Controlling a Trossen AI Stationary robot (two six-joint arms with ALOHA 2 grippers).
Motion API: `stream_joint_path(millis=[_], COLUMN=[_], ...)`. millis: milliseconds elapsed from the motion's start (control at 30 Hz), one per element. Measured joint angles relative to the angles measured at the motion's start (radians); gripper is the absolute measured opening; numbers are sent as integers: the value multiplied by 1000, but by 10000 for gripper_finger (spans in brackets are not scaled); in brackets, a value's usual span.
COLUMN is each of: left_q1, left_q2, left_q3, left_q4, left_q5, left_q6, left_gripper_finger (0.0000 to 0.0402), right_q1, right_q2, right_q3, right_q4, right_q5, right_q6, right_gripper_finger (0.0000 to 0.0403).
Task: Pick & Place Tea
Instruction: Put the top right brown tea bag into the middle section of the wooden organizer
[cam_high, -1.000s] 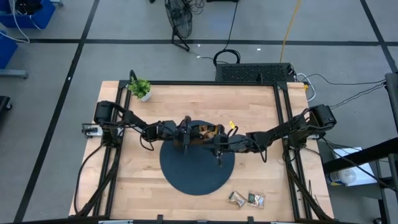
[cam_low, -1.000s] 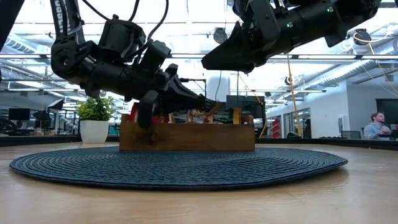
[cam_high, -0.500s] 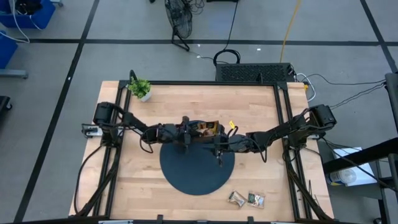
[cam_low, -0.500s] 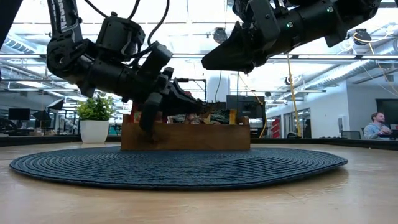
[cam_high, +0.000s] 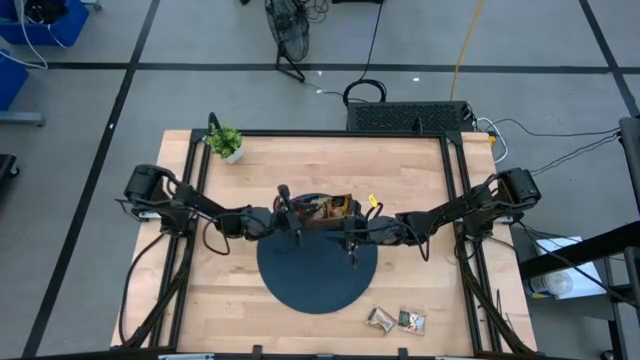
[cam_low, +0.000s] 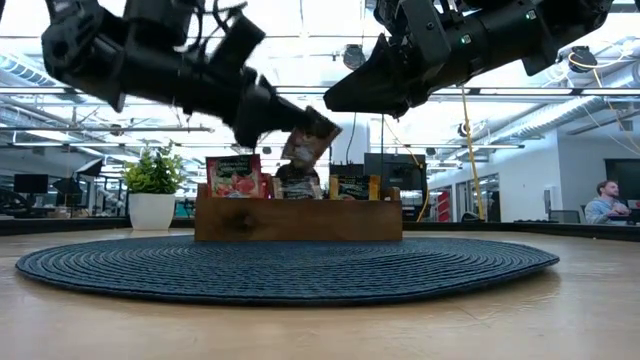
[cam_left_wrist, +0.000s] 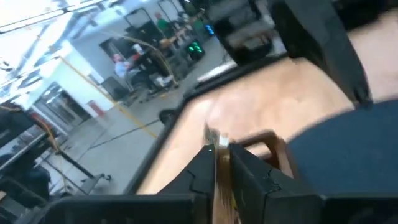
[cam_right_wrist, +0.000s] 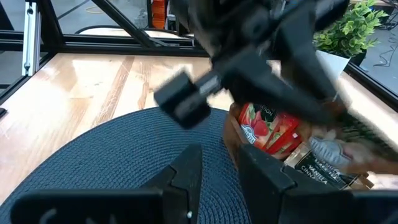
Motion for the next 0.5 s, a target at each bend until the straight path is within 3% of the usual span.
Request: stream_joint_path(millis=[233, 500], left_q1=[8, 45], left_q2=[-59, -57], left_q3=[1, 0], left_q4=[-133, -242], left_q5=[34, 46], left_q6=[-74, -131], left_gripper_finger=[84, 88], right_q1=[11, 13], right_q2=[0, 0], right_q3=[0, 0], right_q4=[0, 0], right_q5=[0, 0], right_q6=[0, 0], right_gripper_finger=[89, 89])
